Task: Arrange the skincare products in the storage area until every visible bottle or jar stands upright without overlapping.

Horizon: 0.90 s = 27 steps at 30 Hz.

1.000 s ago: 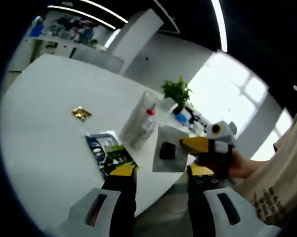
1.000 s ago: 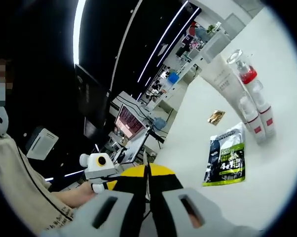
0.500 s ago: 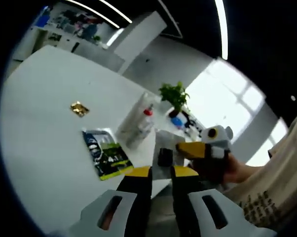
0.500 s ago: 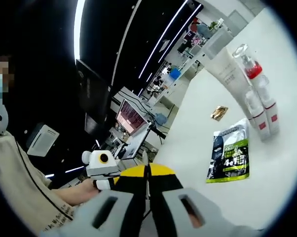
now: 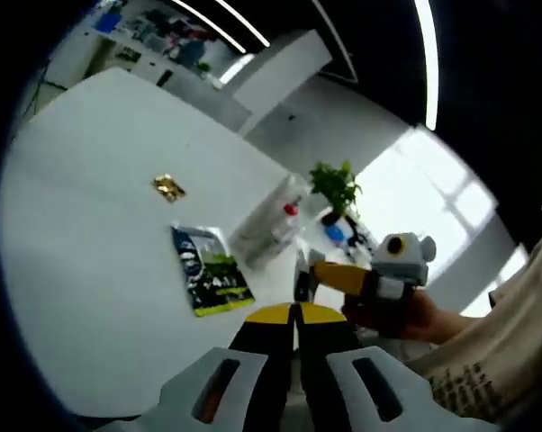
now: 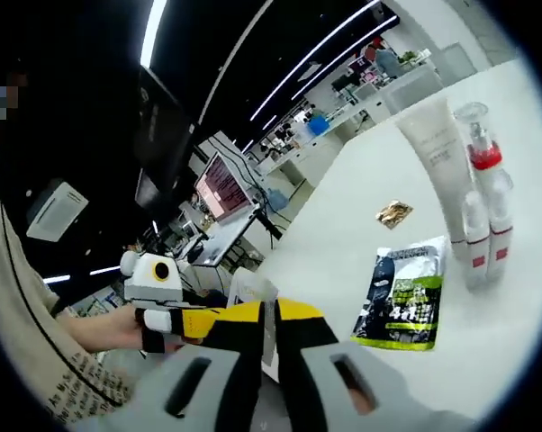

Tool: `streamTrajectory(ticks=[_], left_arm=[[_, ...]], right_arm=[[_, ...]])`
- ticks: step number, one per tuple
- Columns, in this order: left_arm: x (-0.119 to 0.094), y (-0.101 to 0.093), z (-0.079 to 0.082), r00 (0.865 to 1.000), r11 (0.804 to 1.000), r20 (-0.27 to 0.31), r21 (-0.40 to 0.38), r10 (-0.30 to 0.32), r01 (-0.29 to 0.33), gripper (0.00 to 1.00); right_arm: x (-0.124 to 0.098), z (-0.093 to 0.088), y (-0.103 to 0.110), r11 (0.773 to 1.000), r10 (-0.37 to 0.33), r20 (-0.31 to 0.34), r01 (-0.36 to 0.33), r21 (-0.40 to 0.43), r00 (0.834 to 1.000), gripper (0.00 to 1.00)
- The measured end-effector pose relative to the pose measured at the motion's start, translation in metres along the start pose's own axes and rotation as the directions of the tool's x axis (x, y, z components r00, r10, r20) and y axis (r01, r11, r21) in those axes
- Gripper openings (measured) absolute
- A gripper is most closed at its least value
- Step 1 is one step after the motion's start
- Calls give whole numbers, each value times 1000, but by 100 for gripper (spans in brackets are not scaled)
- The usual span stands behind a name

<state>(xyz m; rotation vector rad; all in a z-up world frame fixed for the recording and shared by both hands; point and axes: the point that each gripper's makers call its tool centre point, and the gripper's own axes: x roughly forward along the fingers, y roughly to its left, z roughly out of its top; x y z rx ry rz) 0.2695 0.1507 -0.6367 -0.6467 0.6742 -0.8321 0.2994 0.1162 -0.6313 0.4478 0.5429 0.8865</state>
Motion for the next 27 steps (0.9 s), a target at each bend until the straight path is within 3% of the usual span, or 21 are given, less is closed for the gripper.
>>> streamTrajectory(ticks=[8,15,27], left_arm=[[-3,26,-3,997,993,3,-82,83,-83,0],[-3,44,-6,991,982,-4,-137,133,-132,0],[4,76,-9,978,957,-34,-200,206,-208,0]], right_arm=[[28,-14,-14,989,-84,-98,71,-131,992,4],[44,-24,-23,981,-111,-132,88,-170,985,2],[69,-35,-39,947,-161,-172,103,-305,972,2]])
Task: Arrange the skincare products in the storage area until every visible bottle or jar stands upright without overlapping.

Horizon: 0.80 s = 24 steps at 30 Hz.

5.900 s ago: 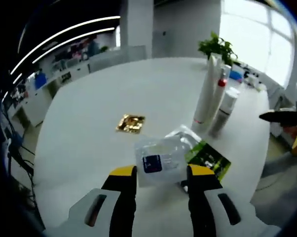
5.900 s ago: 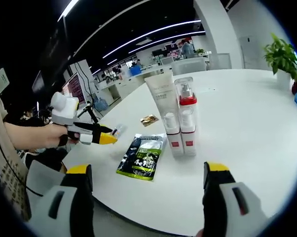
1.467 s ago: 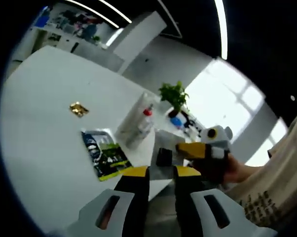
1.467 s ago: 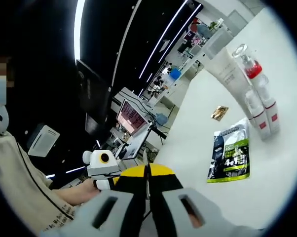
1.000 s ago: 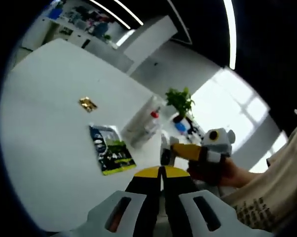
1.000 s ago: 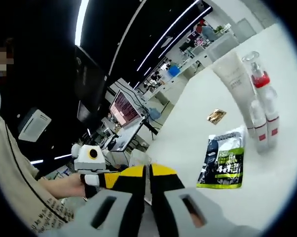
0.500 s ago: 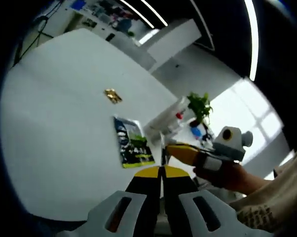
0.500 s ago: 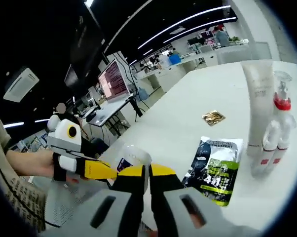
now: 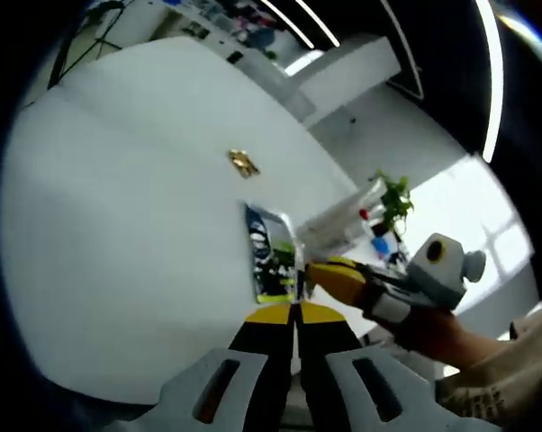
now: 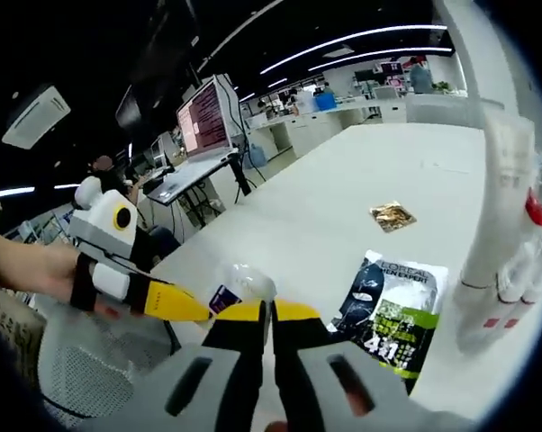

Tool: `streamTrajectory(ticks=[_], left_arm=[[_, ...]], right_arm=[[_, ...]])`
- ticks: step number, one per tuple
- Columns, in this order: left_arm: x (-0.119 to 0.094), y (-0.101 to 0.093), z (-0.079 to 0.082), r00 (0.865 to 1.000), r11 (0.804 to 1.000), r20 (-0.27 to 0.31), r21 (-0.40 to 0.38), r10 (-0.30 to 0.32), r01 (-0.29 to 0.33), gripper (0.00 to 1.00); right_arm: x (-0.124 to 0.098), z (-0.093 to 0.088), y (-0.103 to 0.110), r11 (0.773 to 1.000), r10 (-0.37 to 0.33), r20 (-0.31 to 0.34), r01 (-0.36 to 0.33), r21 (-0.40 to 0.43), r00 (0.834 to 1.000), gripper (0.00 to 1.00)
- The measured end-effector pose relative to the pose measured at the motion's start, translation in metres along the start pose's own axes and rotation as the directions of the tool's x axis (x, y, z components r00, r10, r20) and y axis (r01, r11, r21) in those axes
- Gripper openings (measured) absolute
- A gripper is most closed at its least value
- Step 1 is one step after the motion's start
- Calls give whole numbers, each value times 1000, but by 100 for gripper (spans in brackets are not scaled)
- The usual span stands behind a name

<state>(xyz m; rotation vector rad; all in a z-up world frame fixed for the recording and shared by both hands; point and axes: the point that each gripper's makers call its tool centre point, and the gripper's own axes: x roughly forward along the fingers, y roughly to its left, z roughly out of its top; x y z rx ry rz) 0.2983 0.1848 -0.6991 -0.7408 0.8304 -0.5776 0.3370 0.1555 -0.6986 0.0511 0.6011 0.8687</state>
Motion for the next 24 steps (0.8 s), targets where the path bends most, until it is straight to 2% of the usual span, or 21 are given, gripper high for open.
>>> streamTrajectory(ticks=[24], left_arm=[[28,53,13,995,993,-25,-60,98,-99,0]], right_arm=[[56,-19,-29,996,-21,-100,12,-92,995,3]])
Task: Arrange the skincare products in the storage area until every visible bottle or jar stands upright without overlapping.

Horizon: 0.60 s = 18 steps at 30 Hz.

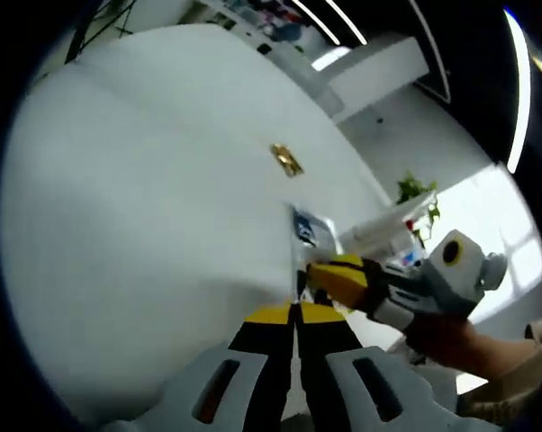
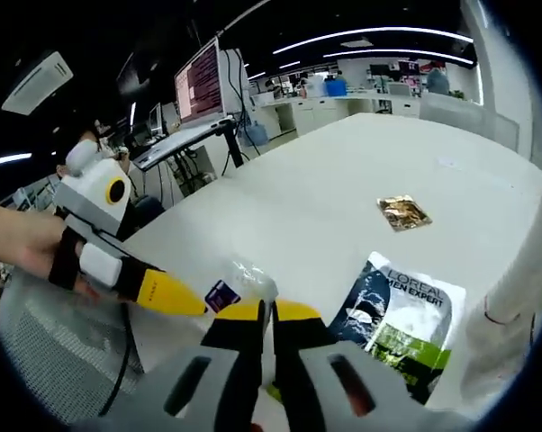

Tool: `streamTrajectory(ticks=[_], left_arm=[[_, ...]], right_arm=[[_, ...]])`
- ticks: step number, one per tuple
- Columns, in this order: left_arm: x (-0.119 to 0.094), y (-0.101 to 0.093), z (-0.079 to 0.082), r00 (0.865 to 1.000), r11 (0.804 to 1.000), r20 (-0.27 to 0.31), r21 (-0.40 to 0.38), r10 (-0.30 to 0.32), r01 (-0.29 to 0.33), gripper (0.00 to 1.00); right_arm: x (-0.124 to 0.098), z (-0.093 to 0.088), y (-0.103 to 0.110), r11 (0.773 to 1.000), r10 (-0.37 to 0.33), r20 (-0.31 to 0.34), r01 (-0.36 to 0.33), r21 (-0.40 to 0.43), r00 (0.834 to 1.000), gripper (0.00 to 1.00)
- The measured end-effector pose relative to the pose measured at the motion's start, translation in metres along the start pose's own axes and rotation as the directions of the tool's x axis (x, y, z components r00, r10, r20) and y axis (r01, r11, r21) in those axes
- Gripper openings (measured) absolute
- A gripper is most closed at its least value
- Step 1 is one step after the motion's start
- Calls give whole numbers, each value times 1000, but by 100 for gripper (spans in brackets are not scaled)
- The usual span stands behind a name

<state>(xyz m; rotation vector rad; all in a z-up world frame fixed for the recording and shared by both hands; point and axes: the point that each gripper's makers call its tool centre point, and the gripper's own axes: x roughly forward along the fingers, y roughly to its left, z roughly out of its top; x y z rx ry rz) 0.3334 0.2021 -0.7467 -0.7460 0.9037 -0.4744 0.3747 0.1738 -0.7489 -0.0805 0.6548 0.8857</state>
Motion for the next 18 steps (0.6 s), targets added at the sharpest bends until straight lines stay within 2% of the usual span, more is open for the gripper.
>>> streamTrajectory(ticks=[11,18], left_arm=[[18,14,2,999,1000,-25,-13,25,-25,0],[24,20,3,998,999,-38,-2,46,-46,0]], right_arm=[[16,-12,-14,1000,-16,-41,15,-25,999,3],[23,-15,-20,996,-35,-75,28,-87,997,3]])
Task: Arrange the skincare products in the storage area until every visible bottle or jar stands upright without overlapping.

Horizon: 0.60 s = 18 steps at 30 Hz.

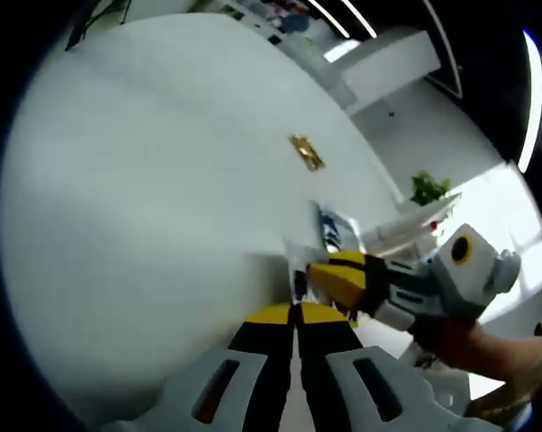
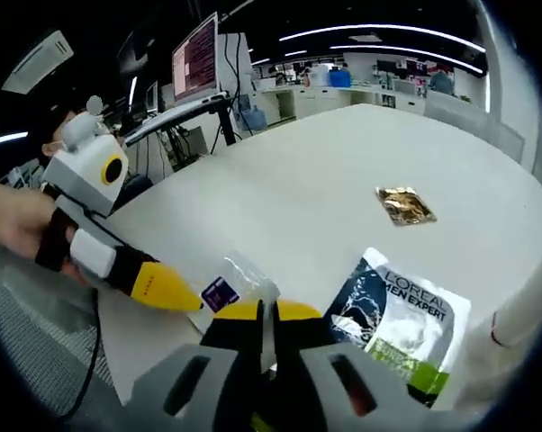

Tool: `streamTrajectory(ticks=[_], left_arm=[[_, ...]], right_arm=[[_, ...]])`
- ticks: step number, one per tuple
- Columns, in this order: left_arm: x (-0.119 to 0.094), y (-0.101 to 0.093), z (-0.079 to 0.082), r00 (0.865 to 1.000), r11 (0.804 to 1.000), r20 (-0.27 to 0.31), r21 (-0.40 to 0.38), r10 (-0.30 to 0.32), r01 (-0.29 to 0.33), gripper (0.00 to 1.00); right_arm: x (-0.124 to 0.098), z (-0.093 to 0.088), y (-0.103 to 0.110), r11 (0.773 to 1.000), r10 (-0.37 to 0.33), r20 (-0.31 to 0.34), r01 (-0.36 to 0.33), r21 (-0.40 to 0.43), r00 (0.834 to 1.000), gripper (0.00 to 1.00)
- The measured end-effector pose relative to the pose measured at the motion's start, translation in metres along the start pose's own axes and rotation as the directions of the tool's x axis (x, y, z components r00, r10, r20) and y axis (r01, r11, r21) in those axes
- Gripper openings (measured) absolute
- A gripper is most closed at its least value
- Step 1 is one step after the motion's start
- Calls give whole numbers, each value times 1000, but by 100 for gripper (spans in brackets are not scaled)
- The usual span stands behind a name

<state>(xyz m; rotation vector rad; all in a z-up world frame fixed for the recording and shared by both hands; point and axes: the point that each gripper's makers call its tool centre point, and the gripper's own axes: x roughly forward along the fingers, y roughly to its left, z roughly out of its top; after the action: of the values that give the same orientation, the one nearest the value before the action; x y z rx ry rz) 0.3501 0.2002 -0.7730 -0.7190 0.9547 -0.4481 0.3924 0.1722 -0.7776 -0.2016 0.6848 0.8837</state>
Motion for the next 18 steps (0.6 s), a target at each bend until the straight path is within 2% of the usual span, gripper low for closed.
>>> streamTrajectory(ticks=[5,13,16,18], left_arm=[[2,5,-2,999,997,-28,70,35,-33,0],[2,5,-4,996,974,-51,218,71,-58,0],[1,5,-3,995,955,-59,291,84,-63,0],[0,5,-3,993,931,-67,358,96,-66,1]], right_arm=[[3,-5,2,998,-9,-27,7,-58,1000,3],[4,-4,2,987,-30,-34,24,-157,999,3],[4,-4,2,983,-33,-48,23,-185,998,3],[4,-4,2,981,-34,-49,24,-190,998,3]])
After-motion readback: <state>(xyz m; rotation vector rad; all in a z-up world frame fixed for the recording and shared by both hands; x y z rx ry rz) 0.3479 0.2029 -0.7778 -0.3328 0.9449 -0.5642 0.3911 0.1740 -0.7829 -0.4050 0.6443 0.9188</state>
